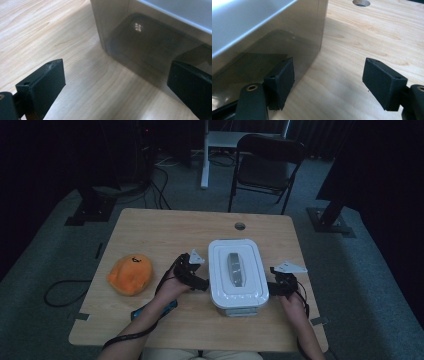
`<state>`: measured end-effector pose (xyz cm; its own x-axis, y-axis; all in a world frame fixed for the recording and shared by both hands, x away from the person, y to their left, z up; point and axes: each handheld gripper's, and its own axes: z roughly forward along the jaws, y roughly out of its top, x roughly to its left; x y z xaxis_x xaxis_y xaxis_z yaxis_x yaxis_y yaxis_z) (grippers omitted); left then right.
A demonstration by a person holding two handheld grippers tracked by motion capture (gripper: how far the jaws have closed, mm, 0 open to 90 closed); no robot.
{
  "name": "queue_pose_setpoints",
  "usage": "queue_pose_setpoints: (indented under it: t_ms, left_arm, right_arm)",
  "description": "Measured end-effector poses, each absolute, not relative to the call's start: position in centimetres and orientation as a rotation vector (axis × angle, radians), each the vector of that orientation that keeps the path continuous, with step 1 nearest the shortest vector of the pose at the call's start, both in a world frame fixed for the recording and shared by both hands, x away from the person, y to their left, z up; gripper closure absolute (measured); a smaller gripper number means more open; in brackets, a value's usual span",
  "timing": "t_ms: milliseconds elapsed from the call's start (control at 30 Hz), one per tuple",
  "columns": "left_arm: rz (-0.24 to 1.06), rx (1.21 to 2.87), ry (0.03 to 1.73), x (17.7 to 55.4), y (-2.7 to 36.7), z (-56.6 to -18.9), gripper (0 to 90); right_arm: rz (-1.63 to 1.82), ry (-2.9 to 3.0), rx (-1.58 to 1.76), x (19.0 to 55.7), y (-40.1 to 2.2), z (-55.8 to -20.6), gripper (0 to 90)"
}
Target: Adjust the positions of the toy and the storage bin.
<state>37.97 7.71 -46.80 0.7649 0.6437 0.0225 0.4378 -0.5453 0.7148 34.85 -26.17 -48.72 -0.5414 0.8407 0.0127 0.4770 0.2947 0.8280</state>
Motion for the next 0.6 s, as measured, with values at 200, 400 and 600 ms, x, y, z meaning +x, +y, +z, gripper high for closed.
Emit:
queue_pose_setpoints:
  t_ms: [200,400,600]
  left_arm:
    - [0.355,2.242,0.784,37.2,7.0,-46.8,2.2]
    - [0.334,2.254,0.753,36.5,6.2,-46.9,2.1]
    - [0.317,2.250,0.736,35.7,5.9,-47.0,2.1]
  right_arm:
    - [1.167,2.140,1.179,33.7,-27.1,-48.6,25.0]
    - [1.167,2.132,1.178,33.2,-27.9,-48.7,25.0]
    - [1.172,2.142,1.170,32.6,-28.5,-48.7,25.0]
